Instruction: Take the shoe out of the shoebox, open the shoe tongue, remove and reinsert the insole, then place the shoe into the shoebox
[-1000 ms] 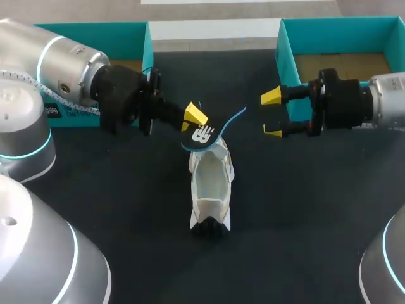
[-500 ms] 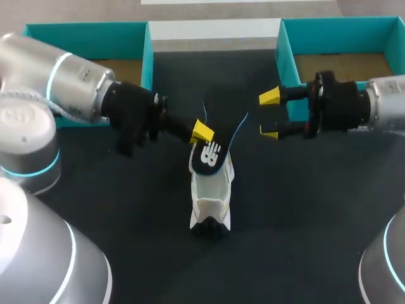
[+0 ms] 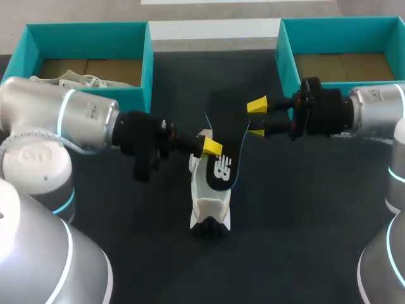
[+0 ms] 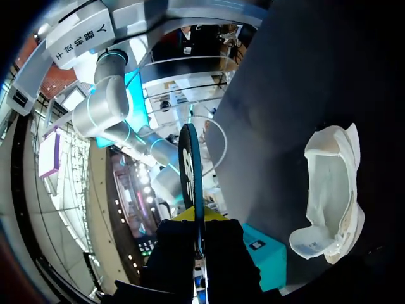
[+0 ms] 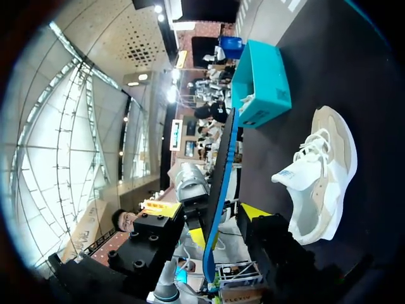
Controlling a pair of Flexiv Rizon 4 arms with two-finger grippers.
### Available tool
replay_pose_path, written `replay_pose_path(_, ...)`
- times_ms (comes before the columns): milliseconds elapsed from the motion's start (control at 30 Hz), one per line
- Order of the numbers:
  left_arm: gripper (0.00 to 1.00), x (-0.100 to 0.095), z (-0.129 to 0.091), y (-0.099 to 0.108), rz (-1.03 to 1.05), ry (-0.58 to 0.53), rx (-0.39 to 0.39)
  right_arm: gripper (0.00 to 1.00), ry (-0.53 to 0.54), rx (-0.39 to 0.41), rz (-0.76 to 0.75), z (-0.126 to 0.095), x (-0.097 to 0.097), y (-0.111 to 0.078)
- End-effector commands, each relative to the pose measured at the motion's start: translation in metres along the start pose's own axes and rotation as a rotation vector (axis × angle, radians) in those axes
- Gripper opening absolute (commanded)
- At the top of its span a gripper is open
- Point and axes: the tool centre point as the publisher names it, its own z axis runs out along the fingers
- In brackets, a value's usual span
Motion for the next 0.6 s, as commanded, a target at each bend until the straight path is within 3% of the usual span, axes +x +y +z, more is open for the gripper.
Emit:
replay_pose_path(33, 0.0, 0.003, 0.017, -0.001, 0.01, -0.007, -0.073, 0.44, 0.003, 0.008, 0.002, 0.006, -0.002, 0.004)
replay_pose_path(300, 0.0, -0.002, 0.032, 0.001, 0.012, -0.025, -0.085, 0.38, 0.013, 0.019, 0.011, 0.01, -0.004, 0.004)
replay_pose_path(600, 0.0, -0.001, 0.03, -0.001, 0.01, -0.017, -0.093, 0.32, 0.021, 0.039, 0.027, 0.006, -0.006, 0.003)
